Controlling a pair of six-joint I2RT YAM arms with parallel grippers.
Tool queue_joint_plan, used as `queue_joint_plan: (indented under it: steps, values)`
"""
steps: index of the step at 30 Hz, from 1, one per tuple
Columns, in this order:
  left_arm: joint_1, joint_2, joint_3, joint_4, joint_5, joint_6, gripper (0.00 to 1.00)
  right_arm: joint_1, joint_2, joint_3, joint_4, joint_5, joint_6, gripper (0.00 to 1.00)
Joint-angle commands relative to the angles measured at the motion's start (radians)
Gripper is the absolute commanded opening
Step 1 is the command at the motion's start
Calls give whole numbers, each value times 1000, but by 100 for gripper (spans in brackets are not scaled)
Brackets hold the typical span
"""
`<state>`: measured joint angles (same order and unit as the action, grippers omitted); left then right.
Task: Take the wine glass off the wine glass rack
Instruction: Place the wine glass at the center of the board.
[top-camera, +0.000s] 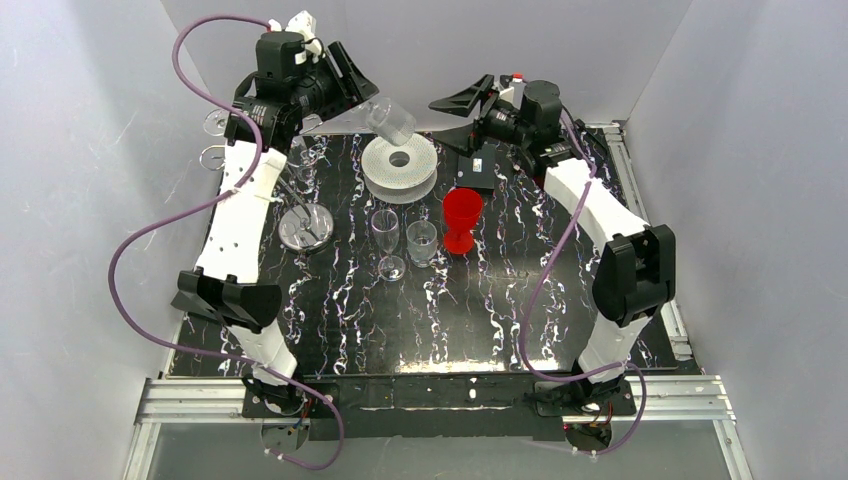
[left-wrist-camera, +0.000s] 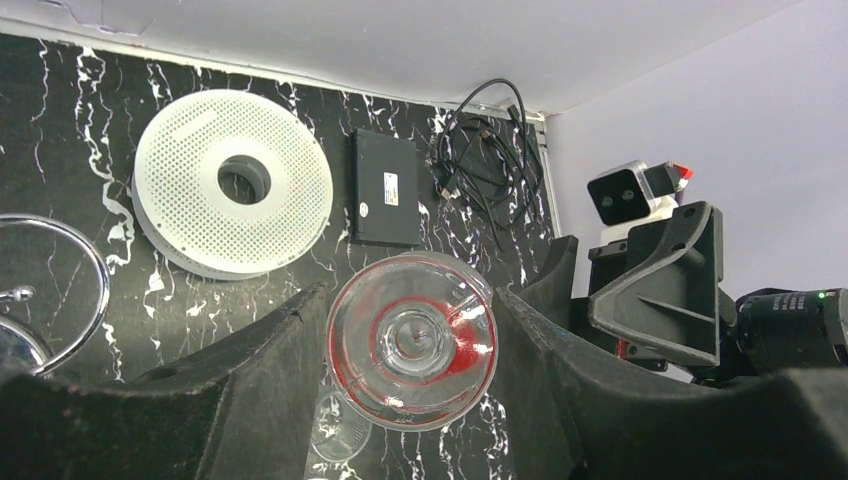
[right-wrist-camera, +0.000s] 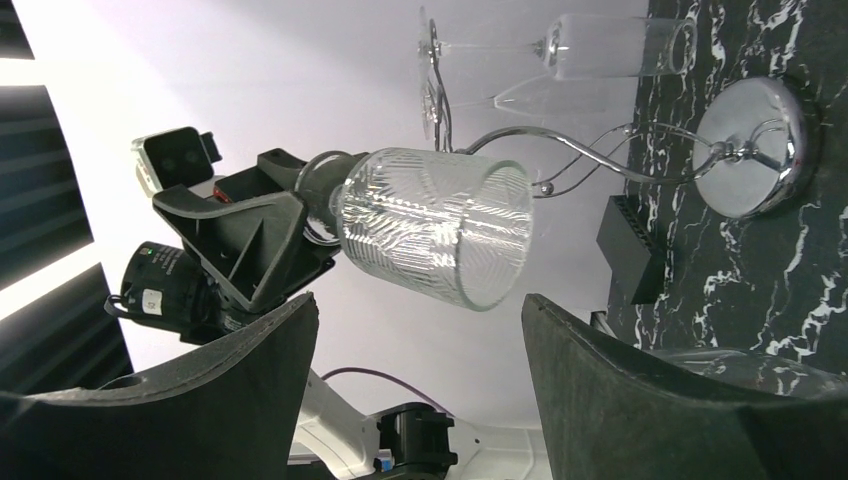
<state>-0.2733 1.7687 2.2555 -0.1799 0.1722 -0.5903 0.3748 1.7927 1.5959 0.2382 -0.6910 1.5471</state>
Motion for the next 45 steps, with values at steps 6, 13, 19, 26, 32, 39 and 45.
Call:
queue_joint_plan:
  steps: [6,13,19,26,32,39,45]
  values:
    - [-8,-127,-39,105,51,-65,0,43,19,45,113,17,53,81]
    - [-11,-132,-45,113,49,-81,0,59,40,51,171,29,103,80]
    - [-11,-138,-62,126,47,-105,0,75,48,53,252,45,173,78]
    - [-11,-140,-69,143,46,-133,0,79,41,-2,458,99,312,75]
    - [-11,-140,-77,165,37,-156,0,79,39,7,513,108,348,72]
    - [-11,-142,-83,172,26,-168,0,81,30,23,517,107,356,69]
    - [-11,-139,-84,173,17,-199,0,83,24,51,536,126,376,65]
